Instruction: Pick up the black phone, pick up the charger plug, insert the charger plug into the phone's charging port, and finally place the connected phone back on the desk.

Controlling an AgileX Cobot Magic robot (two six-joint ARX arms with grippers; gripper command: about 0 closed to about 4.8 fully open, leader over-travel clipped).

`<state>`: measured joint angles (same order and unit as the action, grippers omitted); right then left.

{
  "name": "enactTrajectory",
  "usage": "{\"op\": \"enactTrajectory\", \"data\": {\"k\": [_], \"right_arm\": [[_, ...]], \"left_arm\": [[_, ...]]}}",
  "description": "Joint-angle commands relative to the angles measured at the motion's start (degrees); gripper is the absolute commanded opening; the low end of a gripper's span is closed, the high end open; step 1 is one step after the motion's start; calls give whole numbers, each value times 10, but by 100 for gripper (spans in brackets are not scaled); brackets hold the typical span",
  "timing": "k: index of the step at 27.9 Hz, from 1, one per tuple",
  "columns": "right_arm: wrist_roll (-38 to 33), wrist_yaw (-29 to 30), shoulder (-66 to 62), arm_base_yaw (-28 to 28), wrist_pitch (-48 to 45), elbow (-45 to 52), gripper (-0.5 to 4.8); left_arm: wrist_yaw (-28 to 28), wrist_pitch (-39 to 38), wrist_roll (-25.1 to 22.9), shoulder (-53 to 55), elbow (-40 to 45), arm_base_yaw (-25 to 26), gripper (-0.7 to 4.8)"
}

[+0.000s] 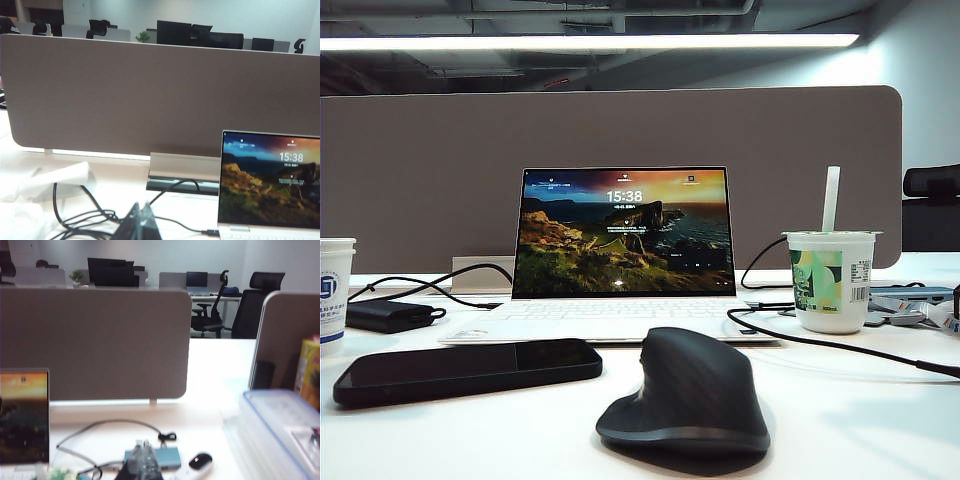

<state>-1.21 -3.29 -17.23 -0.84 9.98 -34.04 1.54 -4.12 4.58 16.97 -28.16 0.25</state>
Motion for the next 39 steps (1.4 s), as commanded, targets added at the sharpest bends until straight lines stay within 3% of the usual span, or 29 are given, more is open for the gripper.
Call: {"op": "enactTrajectory", "data": {"k": [1,8,13,21,26,31,39], "right_arm": [[19,-1,-55,0,14,-57,-6],[19,22,-154,17,39,-160,-6],[31,22,-199,71,39,-205,-6],[32,15,-271,228,59,-240,-6],[26,-34,-308,342,101,-252,-6],[-16,-58,-329,437,129,-252,-6],[-101,-53,-362,514,194,-255,-6]], "left_arm": [[-3,-2,-1,53,-44,0,-5],[-8,-21,-1,157,-145,0,-5],[-71,-32,-1,218,-209,-1,-5],[-172,-107,-1,290,-298,-1,-6],[-219,-117,-3,306,-312,-2,-5],[-223,-141,-18,317,-313,-32,-5],[-224,-215,-57,370,-344,-118,-5]]}}
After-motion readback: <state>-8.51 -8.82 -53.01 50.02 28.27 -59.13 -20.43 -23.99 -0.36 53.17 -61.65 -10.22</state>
